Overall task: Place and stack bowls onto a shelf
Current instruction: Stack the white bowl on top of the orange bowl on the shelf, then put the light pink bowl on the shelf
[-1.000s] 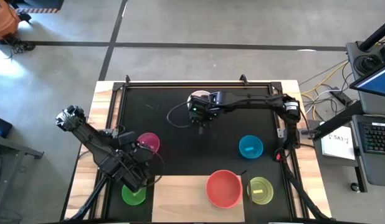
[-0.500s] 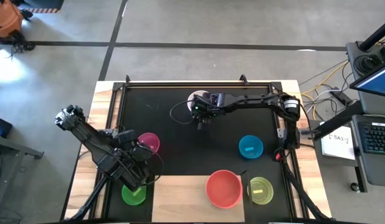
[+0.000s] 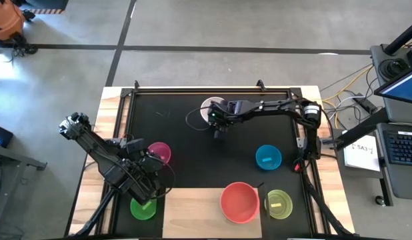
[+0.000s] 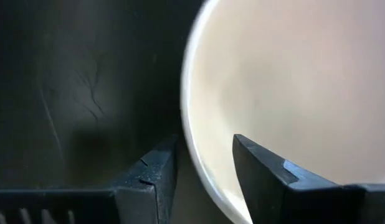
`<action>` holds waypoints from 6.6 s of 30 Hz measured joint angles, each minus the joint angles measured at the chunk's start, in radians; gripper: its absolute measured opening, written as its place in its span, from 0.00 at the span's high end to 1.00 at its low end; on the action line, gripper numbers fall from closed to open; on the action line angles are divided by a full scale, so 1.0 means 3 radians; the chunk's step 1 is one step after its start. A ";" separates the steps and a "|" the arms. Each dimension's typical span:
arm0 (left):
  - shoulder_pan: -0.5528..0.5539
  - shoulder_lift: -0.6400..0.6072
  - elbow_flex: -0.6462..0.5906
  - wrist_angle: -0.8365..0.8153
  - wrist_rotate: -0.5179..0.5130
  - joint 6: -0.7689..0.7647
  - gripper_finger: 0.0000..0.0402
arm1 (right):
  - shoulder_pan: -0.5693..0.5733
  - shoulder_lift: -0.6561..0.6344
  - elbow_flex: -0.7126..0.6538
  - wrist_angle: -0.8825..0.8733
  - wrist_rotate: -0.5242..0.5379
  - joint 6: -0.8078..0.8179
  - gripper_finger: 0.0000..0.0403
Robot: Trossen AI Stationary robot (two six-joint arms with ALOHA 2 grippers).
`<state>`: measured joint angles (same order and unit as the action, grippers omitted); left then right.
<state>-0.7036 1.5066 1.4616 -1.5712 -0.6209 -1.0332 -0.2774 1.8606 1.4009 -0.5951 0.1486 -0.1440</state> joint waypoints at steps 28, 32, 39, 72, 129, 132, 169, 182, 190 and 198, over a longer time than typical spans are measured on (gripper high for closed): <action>0.0060 0.0041 -0.0001 0.0234 -0.0256 -0.0253 0.54 | 0.0730 -0.0778 0.0692 -0.1304 -0.0444 0.0675 0.98; 0.0092 0.0041 -0.0001 0.0235 -0.0257 -0.0088 0.54 | 0.1145 -0.1109 0.0697 -0.1298 -0.0448 0.1183 0.98; 0.0183 0.0041 -0.0001 0.0230 -0.0148 0.0074 0.54 | 0.2000 -0.1289 0.0693 -0.1137 -0.0437 0.2043 0.98; 0.0105 0.0041 -0.0001 0.0924 -0.0006 -0.0079 0.54 | 0.3484 -0.0739 0.0703 -0.0792 0.0039 0.2312 0.98; -0.0122 0.0041 -0.0081 0.0687 0.0273 -0.0164 0.54 | 0.3500 -0.0400 0.1181 -0.1168 0.0029 0.2488 0.98; -0.0121 0.0041 -0.0081 0.0593 0.0271 -0.0208 0.54 | 0.3499 -0.0504 0.1184 -0.1168 0.0133 0.2485 0.98; 0.1513 -0.0377 -0.1531 0.1613 0.1260 0.0611 0.64 | 0.3365 -0.0795 0.1184 -0.1445 0.0455 0.2275 0.98; 0.1518 -0.0291 -0.1704 0.1970 0.1260 0.0533 0.65 | 0.3365 -0.0795 0.1184 -0.1445 0.0455 0.2275 0.98; 0.1517 -0.0290 -0.1898 0.2190 0.1169 0.0522 0.52 | 0.3365 -0.0795 0.1184 -0.1450 0.0441 0.2275 0.98; 0.1517 -0.0290 -0.2008 0.2491 0.1183 0.0420 0.49 | 0.3365 -0.0795 0.1184 -0.1485 0.0440 0.2275 0.98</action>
<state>-0.2485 1.4197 0.8594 -0.8237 -0.2661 -0.9073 0.7322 1.6222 1.7561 -1.0405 0.2807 0.5385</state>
